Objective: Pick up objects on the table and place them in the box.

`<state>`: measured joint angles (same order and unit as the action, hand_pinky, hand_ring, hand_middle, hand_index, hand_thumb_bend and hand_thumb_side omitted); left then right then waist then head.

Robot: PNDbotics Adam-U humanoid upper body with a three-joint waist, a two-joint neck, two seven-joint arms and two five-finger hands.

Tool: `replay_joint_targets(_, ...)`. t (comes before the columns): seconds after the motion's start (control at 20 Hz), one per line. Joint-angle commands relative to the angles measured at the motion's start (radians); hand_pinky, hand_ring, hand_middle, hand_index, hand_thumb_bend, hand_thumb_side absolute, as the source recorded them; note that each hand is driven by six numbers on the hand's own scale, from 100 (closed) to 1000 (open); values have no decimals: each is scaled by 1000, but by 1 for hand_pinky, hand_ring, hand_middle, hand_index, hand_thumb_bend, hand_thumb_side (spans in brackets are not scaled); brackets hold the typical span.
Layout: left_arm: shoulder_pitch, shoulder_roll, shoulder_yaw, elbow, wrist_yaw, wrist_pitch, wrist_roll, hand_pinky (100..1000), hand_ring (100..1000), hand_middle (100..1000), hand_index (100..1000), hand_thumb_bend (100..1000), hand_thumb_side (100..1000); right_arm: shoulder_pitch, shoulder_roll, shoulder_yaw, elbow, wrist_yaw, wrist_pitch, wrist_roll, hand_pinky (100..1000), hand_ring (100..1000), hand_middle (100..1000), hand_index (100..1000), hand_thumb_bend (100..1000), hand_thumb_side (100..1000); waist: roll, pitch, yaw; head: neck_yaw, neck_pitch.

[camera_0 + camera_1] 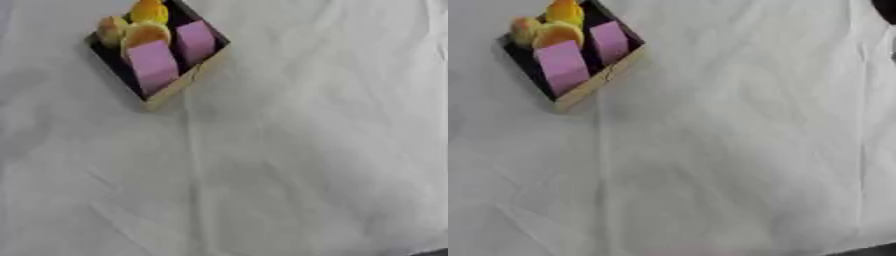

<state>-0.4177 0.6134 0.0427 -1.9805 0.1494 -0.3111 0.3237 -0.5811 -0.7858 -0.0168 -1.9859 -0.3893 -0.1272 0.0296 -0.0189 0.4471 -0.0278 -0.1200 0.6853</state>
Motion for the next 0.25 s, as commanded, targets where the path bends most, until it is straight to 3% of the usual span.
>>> replay_joint_targets(0.05,19,-19,32,-20,24,-47,5,748,685,607,795,100,567,-21,-6,-5,-14,-16,-30,3,999,965,671,794,100,470,-14,-114,3,1,1)
replay_joint_targets(0.25,39,-54,35,-20,28,-77,-11,750,689,611,799,100,566,-30,4,-2,-14,-35,-75,13,997,955,671,792,100,470,-15,-122,9,-4,9)
